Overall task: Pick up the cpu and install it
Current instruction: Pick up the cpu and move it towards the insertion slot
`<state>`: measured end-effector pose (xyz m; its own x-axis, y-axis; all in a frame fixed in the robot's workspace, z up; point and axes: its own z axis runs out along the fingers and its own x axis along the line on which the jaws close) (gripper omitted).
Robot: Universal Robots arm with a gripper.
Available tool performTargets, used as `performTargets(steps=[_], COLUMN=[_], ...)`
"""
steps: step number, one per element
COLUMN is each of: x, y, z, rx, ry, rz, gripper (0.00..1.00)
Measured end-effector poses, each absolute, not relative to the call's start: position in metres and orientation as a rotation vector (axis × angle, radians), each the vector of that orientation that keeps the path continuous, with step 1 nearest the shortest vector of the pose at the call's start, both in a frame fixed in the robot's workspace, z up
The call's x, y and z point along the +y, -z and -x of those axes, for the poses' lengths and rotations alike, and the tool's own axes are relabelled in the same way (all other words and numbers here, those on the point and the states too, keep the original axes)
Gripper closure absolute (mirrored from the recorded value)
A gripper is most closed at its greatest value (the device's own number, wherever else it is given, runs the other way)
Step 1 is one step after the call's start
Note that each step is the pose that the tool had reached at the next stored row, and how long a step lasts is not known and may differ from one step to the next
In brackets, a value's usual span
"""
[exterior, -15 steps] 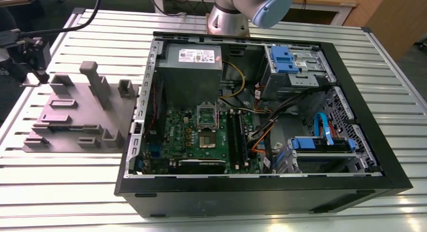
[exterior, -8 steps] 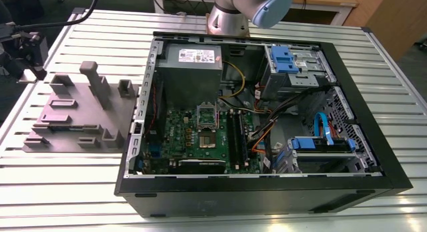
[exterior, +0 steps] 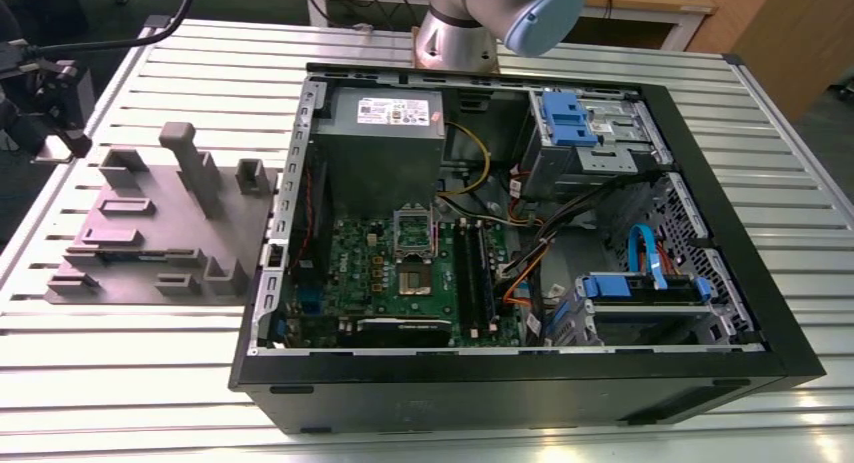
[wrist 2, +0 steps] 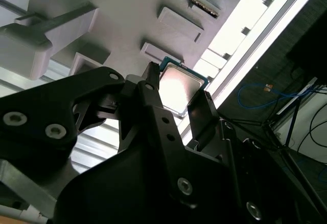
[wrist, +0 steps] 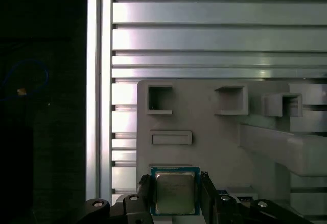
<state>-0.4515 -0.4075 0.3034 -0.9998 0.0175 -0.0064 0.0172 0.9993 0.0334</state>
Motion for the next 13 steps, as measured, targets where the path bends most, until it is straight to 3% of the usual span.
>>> performTargets(steps=[13], x=[-0.4074], y=[-0.3055], z=[0.4514], rx=[3.135], ry=[-0.051], rz=[-0.027], gripper=[0.53])
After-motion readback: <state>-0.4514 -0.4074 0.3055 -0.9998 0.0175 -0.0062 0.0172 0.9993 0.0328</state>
